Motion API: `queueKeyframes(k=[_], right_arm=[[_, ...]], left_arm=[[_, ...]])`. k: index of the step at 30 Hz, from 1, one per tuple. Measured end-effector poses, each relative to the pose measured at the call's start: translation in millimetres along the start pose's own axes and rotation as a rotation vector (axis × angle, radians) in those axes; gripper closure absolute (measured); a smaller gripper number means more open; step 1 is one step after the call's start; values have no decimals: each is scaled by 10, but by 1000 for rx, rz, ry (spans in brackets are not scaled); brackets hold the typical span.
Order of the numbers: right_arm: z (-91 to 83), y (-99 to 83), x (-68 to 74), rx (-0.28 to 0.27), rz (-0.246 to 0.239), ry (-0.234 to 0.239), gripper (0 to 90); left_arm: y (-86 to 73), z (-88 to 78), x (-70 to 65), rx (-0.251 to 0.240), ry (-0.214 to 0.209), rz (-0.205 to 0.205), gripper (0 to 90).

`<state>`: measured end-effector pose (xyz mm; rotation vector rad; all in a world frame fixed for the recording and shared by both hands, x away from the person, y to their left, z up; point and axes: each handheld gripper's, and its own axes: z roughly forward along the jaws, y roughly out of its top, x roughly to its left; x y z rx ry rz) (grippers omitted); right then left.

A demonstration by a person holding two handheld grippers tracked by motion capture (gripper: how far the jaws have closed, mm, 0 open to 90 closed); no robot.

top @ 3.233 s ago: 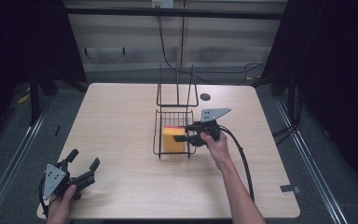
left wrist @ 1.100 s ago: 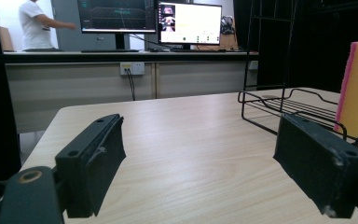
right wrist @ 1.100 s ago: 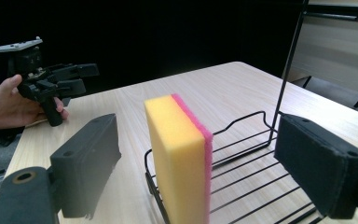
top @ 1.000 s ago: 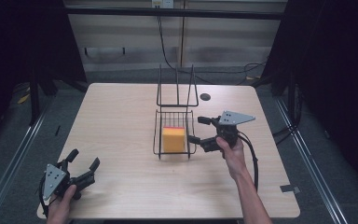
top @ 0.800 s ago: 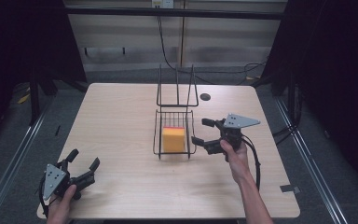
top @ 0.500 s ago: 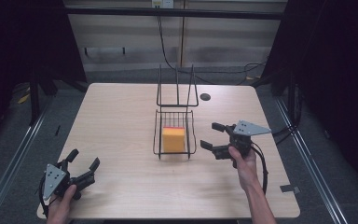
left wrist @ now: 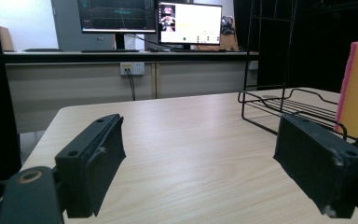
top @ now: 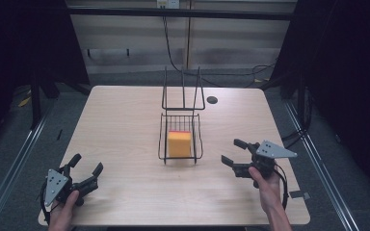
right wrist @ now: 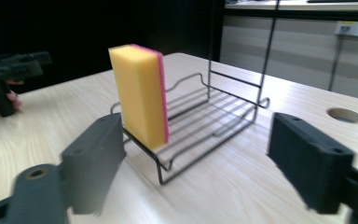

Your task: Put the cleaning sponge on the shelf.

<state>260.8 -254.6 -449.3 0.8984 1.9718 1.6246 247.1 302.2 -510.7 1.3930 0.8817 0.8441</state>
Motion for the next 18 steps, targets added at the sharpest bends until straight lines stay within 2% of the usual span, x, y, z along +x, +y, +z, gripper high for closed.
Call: queueKeyframes(k=[4,7,10,11,14,18], right_arm=[[-105,-132,10,16,10,-41,180],[-175,-226,22,5,26,-69,164],[-223,-323,44,4,18,-107,148],[-223,-323,44,4,18,-107,148],[-265,-455,89,7,-1,-161,141],[-284,-551,98,0,14,-194,141]], left_arm=[[0,0,0,0,0,0,157],[0,0,0,0,0,0,156],[0,0,0,0,-1,0,156],[0,0,0,0,-1,0,156],[0,1,0,0,-4,-1,156],[0,2,0,0,-4,-2,156]])
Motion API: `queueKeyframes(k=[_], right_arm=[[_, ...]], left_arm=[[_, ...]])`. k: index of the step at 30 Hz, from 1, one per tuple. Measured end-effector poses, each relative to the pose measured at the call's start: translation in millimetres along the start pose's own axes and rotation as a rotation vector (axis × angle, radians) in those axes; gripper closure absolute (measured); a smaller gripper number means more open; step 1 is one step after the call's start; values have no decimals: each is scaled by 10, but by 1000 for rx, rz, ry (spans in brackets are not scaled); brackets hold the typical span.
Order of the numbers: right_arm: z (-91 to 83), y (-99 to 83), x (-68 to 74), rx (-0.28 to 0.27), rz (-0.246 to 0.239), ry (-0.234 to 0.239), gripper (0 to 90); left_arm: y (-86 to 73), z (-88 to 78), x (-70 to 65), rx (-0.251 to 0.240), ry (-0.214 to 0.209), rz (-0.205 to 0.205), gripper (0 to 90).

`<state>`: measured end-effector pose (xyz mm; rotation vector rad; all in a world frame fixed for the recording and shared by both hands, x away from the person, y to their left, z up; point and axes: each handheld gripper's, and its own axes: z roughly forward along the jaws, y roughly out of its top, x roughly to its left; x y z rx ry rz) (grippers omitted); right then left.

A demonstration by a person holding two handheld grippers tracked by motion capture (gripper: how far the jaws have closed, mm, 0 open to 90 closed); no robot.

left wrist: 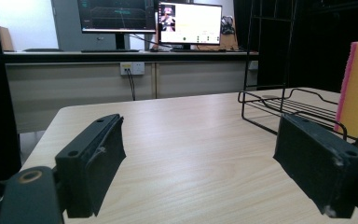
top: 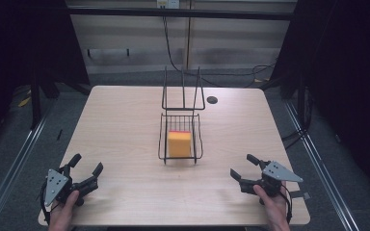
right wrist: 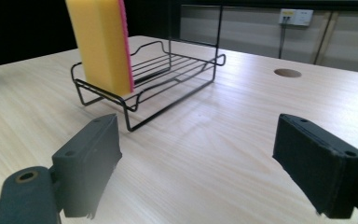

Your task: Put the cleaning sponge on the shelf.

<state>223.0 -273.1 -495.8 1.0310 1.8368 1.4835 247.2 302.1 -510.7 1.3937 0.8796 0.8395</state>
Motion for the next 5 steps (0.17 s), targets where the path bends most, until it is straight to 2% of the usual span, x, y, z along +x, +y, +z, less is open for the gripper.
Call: queueKeyframes(k=[5], right_arm=[[-21,-66,-4,-2,7,-23,140]], left_arm=[[0,-2,1,0,4,2,156]])
